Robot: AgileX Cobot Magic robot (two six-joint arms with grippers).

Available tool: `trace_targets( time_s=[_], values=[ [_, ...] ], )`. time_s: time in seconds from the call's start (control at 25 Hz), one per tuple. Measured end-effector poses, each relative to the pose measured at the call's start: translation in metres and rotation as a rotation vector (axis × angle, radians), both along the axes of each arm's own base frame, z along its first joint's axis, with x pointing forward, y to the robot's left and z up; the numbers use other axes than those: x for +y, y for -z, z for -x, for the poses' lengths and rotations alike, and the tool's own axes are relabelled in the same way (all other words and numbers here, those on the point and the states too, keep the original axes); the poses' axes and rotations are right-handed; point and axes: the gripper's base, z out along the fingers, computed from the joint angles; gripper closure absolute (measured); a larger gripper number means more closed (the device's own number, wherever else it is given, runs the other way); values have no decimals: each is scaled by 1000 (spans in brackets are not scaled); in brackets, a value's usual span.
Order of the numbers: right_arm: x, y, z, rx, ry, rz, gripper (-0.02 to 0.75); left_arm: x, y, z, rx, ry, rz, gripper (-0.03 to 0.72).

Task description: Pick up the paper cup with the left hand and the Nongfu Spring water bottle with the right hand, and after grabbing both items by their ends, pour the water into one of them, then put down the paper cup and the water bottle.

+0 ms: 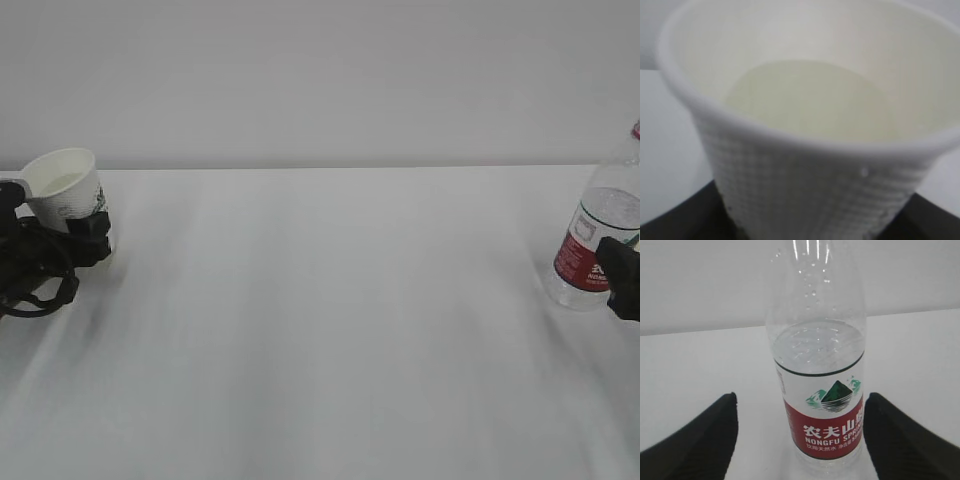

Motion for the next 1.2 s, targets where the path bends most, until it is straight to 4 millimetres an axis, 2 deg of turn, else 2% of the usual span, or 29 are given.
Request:
trace_targets(
  time_s=[0.2, 0.32, 1.0, 1.2],
  values=[
    [0, 0, 0, 0, 0, 0, 149, 0, -1, -1, -7, -4, 1, 56],
    [0, 0, 0, 0, 0, 0, 149, 1, -2, -2, -24, -13, 4, 23],
    [0, 0, 0, 0, 0, 0, 149, 2, -3, -2, -34, -26, 8, 15],
    [0, 0, 0, 0, 0, -2, 149, 2, 2, 7, 1, -27, 7, 15]
  ],
)
